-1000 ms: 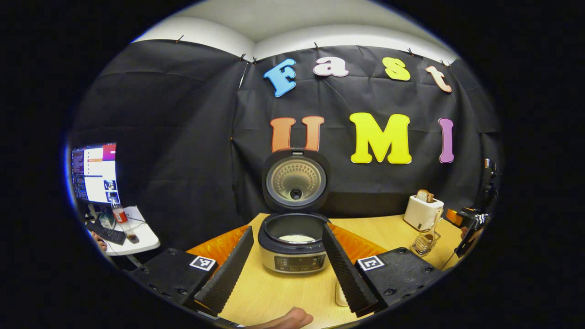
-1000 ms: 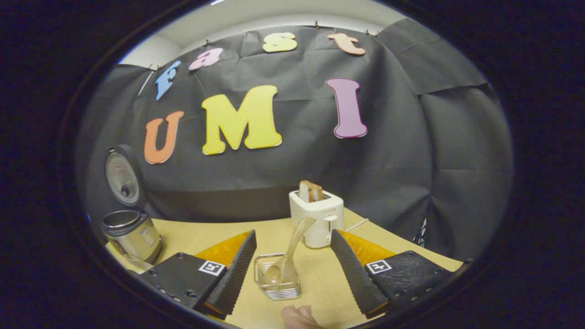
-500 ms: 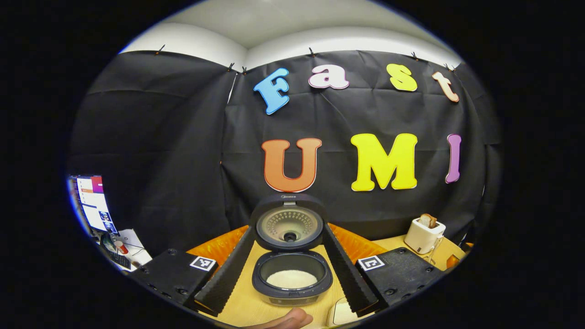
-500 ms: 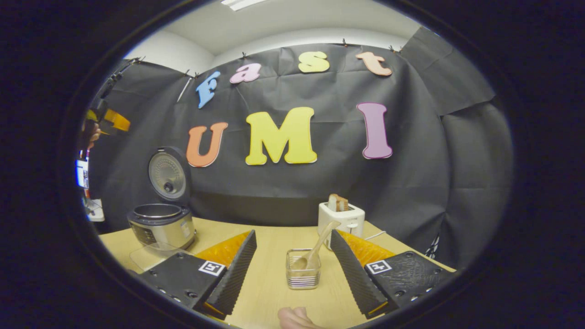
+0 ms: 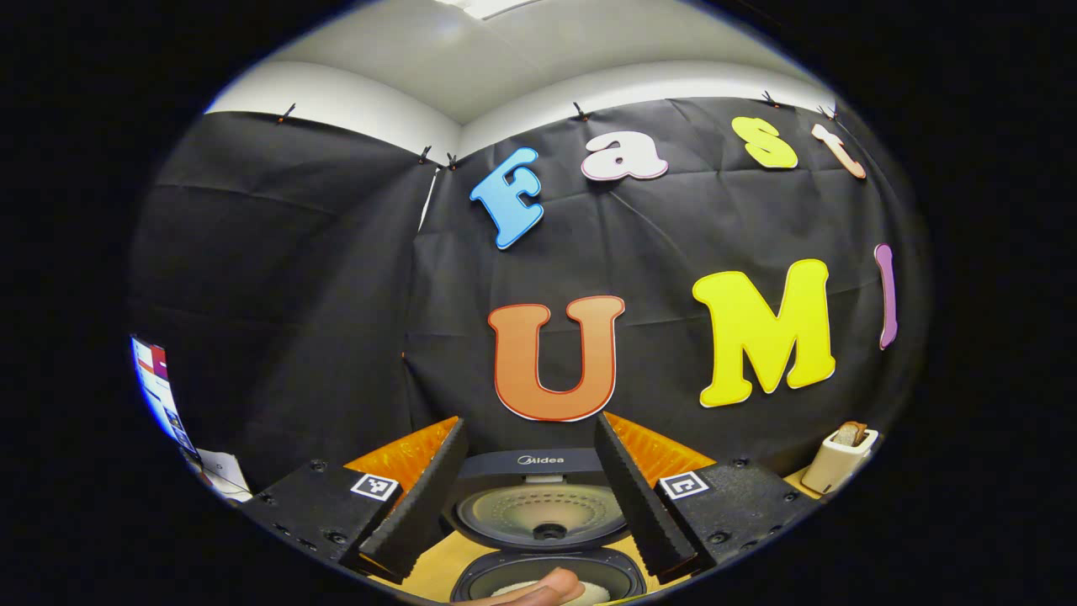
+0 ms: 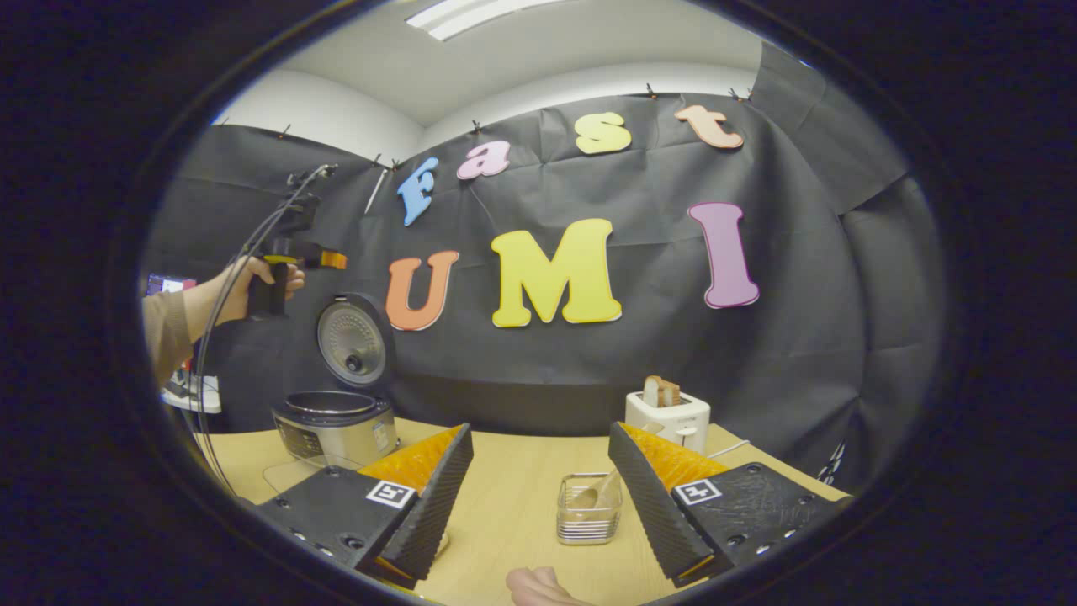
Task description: Close the left gripper, press the button to open the rice cooker; take a wooden spoon from the chopstick holder with the right hand, scoop a spoonful of rice and pour it into the rice cooker, then put the wooden spoon back into the chopstick holder.
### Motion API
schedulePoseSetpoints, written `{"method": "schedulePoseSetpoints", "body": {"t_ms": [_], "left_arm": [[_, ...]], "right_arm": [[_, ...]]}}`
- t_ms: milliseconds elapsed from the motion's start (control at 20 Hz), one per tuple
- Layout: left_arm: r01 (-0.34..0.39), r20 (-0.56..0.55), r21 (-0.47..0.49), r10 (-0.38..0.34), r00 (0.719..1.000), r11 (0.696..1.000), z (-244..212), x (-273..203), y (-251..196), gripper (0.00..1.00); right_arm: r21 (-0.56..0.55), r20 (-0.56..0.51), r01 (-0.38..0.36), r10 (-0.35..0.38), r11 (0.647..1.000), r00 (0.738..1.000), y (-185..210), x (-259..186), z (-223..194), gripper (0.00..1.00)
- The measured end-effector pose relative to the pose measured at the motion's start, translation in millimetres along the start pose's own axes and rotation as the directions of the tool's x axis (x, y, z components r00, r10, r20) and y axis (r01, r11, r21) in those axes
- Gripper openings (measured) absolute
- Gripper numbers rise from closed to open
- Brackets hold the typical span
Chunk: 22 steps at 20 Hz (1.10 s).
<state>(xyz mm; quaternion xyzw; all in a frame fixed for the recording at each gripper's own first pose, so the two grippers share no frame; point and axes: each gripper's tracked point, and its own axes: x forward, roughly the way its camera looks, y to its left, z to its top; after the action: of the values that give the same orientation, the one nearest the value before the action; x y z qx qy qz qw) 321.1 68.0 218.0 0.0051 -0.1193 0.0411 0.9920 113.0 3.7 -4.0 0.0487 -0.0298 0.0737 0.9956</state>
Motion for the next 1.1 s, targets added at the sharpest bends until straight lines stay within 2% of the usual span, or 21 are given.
{"method": "schedulePoseSetpoints", "body": {"t_ms": [50, 250, 350, 450, 500, 550, 600, 650, 700, 750, 800, 900, 950, 1000, 1100], "left_arm": [[0.005, 0.016, -0.006, -0.005, 1.000, 1.000, -1, 10, -3, 0.96], [-0.034, 0.085, -0.007, 0.035, 0.996, 0.999, 6, 56, -2, 0.96], [-0.049, 0.051, -0.022, 0.050, 0.997, 0.999, -3, 77, 4, 0.96], [-0.082, -0.001, -0.062, 0.082, 0.997, 0.995, -15, 92, 16, 0.96], [-0.090, -0.021, -0.098, 0.089, 0.996, 0.991, -18, 97, 19, 0.96], [-0.088, -0.055, -0.124, 0.082, 0.995, 0.988, -26, 99, 19, 0.96], [-0.095, -0.089, -0.121, 0.084, 0.992, 0.988, -40, 102, 20, 0.96], [-0.097, -0.137, -0.095, 0.084, 0.987, 0.991, -56, 101, 21, 0.96], [-0.089, -0.136, -0.089, 0.076, 0.988, 0.992, -69, 93, 22, 0.96], [-0.082, -0.144, -0.077, 0.070, 0.987, 0.994, -56, 99, 23, 1.00], [-0.087, -0.152, -0.063, 0.077, 0.985, 0.994, -60, 93, 24, 0.96], [-0.087, -0.167, -0.059, 0.076, 0.983, 0.994, -57, 78, 21, 1.00], [-0.085, -0.162, -0.055, 0.075, 0.984, 0.995, -56, 67, 22, 0.96], [-0.080, -0.164, -0.054, 0.070, 0.984, 0.995, -59, 56, 22, 0.96], [-0.067, -0.167, -0.054, 0.057, 0.984, 0.996, -63, 33, 20, 0.96]], "right_arm": [[0.005, 0.003, -0.020, 0.020, 1.000, 1.000, 2, 2, -2, 0.95], [0.022, -0.005, -0.046, 0.046, 0.999, 0.999, 1, 15, -11, 1.00], [0.059, -0.022, -0.049, 0.050, 0.997, 0.998, -2, 22, -17, 1.00], [0.092, -0.039, -0.049, 0.053, 0.995, 0.998, -4, 27, -21, 0.92], [0.098, -0.046, -0.045, 0.050, 0.994, 0.998, -6, 30, -23, 0.92], [0.097, -0.050, -0.039, 0.044, 0.995, 0.998, -8, 31, -25, 0.96], [0.093, -0.050, -0.032, 0.037, 0.995, 0.998, -8, 33, -24, 0.96], [0.089, -0.051, -0.029, 0.034, 0.996, 0.998, -8, 32, -25, 0.92], [0.086, -0.049, -0.034, 0.038, 0.996, 0.998, -6, 30, -24, 0.92], [0.078, -0.046, -0.042, 0.045, 0.996, 0.998, -2, 28, -24, 0.92], [0.068, -0.044, -0.046, 0.049, 0.997, 0.998, 0, 27, -23, 0.92], [0.041, -0.038, -0.044, 0.046, 0.998, 0.998, 3, 21, -21, 0.92], [0.031, -0.035, -0.044, 0.045, 0.999, 0.998, 6, 18, -20, 0.95], [0.023, -0.031, -0.050, 0.050, 0.999, 0.998, 9, 14, -18, 0.92], [0.014, -0.020, -0.069, 0.070, 0.998, 0.997, 19, 6, -13, 0.92]]}}
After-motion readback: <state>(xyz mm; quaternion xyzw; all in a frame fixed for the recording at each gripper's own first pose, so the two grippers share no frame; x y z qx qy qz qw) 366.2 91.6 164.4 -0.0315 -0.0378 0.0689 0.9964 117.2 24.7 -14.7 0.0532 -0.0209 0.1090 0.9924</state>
